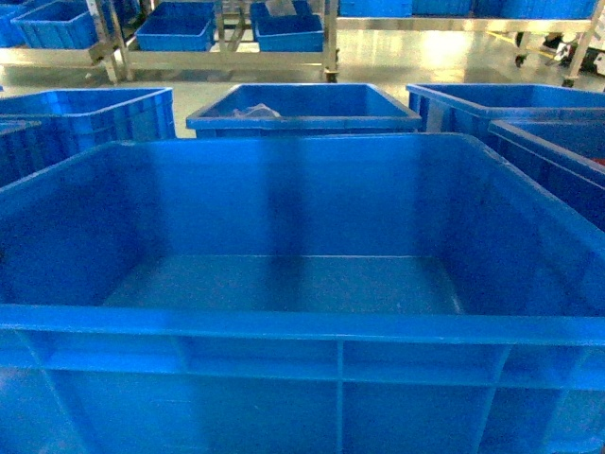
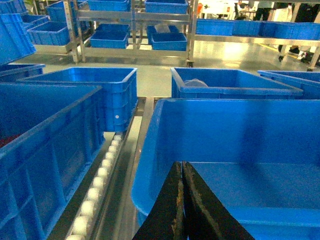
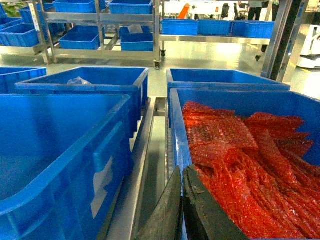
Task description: Place box next to blue box on left shelf
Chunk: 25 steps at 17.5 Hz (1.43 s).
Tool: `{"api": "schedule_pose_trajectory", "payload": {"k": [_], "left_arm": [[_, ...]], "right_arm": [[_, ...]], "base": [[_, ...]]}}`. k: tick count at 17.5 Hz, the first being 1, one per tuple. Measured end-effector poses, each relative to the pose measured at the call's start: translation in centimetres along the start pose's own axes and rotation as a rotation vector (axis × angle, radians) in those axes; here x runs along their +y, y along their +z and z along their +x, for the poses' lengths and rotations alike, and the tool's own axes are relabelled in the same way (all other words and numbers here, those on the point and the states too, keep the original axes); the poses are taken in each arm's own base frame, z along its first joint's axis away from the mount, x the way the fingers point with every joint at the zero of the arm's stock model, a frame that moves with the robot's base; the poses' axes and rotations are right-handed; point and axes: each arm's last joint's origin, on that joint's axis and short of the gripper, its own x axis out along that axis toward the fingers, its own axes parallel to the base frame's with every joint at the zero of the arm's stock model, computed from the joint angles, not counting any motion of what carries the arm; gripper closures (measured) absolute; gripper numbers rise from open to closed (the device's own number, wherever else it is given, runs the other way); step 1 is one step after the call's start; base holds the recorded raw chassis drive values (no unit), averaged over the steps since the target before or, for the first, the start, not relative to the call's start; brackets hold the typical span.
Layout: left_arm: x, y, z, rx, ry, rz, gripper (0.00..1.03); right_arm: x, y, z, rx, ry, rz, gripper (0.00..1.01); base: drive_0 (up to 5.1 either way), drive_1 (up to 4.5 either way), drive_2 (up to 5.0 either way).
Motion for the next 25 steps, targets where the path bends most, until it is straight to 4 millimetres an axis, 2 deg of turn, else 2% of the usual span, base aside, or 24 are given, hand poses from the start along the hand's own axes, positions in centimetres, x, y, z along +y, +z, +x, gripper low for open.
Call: {"api": "schedule_pose_trajectory", "payload": {"k": [5, 7, 8, 9, 13, 14, 16, 18, 23, 24, 25], "left_arm": [[0.0, 0.0, -0.4, -0.002, 0.0, 0.0, 1.0], [0.0, -0.7, -1.3, 0.051, -0.002, 0.0, 1.0], [0.0, -0.2, -1.5, 0.0, -0.001, 0.001, 1.0], [0.0, -0.1, -1.5, -0.002, 0.001, 0.001, 1.0], [0.0, -0.4, -1.5, 0.017, -0.001, 0.003, 1.0], [0.0, -0.4, -1.5, 0.016, 0.0, 0.002, 0.95], [0.0, -0.4, -1.5, 0.016, -0.001, 0.003, 0.8], [0.0, -0.4, -1.5, 0.016, -0.001, 0.002, 0.56], [0.0, -0.4, -1.5, 0.016, -0.001, 0.003, 0.34], [0.0, -0.4, -1.5, 0.016, -0.001, 0.002, 0.3], [0.0, -0.4, -1.5, 0.016, -0.001, 0.002, 0.25]], "right_arm": [[0.0, -0.1, -0.5, 0.002, 0.0, 0.0, 1.0], [0.0, -0.5, -0.9, 0.041, -0.001, 0.0, 1.0], [0.0, -0.5, -1.5, 0.032, 0.001, 0.0, 1.0], [0.0, -0.1, -1.6, -0.011, 0.002, -0.001, 1.0], [0.0, -0.3, -1.6, 0.01, 0.0, 0.0, 1.0], [0.0, -0.4, -1.6, 0.012, 0.001, -0.001, 0.99], [0.0, -0.4, -1.6, 0.011, 0.0, -0.001, 0.84], [0.0, -0.4, -1.6, 0.011, 0.001, -0.001, 0.6], [0.0, -0.4, -1.6, 0.011, 0.001, -0.001, 0.38], [0.0, -0.4, -1.6, 0.011, 0.0, -0.001, 0.36], [0.0, -0.4, -1.6, 0.011, 0.0, -0.001, 0.29]], "base": [[0.0, 0.0, 0.0], [0.0, 0.0, 0.0], [0.0, 0.0, 0.0], [0.0, 0.0, 0.0], [0.0, 0.0, 0.0], [0.0, 0.0, 0.0], [0.0, 0.0, 0.0], [0.0, 0.0, 0.0], [0.0, 0.0, 0.0], [0.0, 0.0, 0.0], [0.0, 0.0, 0.0]]}}
